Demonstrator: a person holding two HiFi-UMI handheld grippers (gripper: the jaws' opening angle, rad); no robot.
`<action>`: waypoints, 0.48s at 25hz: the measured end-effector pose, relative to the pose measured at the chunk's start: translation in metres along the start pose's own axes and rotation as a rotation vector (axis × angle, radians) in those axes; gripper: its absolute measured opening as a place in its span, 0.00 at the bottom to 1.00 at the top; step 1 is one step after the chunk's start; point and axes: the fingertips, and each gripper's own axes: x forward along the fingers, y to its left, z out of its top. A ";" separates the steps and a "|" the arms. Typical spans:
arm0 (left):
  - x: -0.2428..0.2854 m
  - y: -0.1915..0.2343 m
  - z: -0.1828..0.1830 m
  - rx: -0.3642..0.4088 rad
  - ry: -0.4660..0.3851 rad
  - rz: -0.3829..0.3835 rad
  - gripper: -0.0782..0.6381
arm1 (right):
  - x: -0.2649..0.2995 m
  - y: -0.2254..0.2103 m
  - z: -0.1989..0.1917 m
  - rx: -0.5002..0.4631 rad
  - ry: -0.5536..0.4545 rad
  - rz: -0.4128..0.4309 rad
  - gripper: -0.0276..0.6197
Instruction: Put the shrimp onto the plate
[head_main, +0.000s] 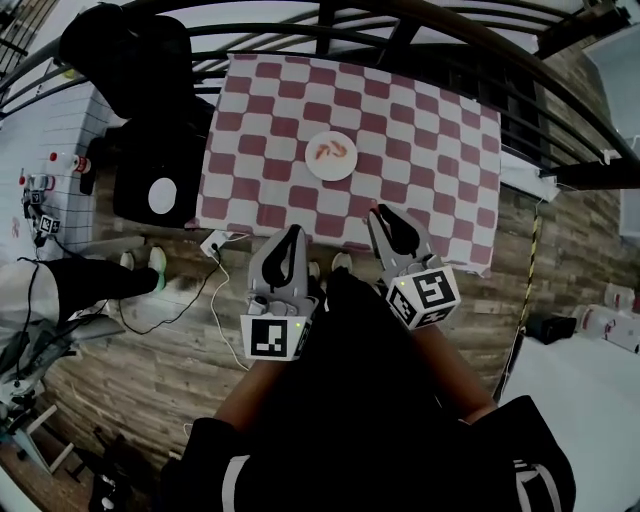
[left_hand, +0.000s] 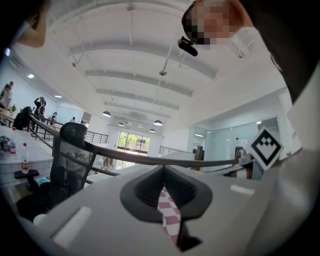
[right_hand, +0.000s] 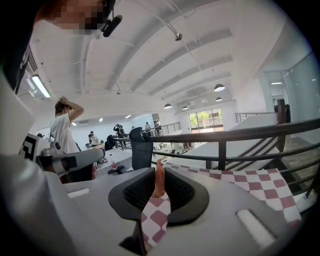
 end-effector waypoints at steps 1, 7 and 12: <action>0.000 -0.002 -0.002 0.002 0.012 0.004 0.12 | 0.005 -0.003 -0.003 0.003 0.018 0.010 0.13; 0.004 -0.009 -0.019 -0.017 0.079 0.031 0.12 | 0.036 -0.017 -0.021 -0.003 0.103 0.086 0.14; 0.010 0.001 -0.026 -0.012 0.093 0.082 0.12 | 0.063 -0.020 -0.035 -0.033 0.154 0.132 0.14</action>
